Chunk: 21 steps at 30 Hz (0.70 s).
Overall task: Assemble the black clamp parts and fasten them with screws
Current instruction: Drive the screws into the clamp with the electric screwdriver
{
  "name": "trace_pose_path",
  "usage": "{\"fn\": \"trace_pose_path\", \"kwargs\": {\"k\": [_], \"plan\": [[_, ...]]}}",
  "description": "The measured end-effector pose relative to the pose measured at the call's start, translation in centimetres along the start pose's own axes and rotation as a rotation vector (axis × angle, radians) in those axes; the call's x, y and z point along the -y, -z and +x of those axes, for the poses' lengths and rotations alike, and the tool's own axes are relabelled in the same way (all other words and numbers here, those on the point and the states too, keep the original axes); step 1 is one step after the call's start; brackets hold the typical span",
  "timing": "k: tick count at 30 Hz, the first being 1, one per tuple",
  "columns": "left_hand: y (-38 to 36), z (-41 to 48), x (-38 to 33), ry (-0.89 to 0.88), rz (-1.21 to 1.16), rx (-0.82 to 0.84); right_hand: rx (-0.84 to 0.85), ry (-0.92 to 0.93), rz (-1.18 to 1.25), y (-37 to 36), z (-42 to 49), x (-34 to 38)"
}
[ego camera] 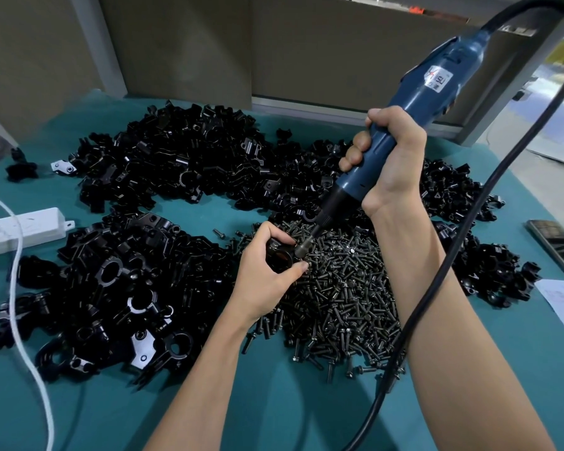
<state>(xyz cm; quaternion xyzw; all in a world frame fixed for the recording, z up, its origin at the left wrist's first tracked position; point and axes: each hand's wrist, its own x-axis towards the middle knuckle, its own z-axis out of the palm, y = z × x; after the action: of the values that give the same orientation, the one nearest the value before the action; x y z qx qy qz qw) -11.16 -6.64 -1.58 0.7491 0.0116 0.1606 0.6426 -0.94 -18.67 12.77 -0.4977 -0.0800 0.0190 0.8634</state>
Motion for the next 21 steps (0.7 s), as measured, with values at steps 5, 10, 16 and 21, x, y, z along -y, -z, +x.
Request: {"fn": "trace_pose_path", "kwargs": {"k": [5, 10, 16, 21], "plan": [[0.01, 0.04, -0.08, 0.039, -0.042, 0.011, 0.01, -0.006, 0.007, -0.04, -0.03, 0.09], [-0.07, 0.1, -0.59, 0.096, -0.123, 0.048, 0.029, -0.019, 0.013, -0.25, -0.2, 0.35], [-0.12, 0.05, -0.62, 0.132, -0.169, 0.075, 0.097, -0.009, 0.015, -0.64, -0.51, 0.76], [-0.1, 0.01, -0.49, 0.101, -0.143, 0.043, 0.139, -0.008, 0.037, -0.61, -0.55, 0.87]]}}
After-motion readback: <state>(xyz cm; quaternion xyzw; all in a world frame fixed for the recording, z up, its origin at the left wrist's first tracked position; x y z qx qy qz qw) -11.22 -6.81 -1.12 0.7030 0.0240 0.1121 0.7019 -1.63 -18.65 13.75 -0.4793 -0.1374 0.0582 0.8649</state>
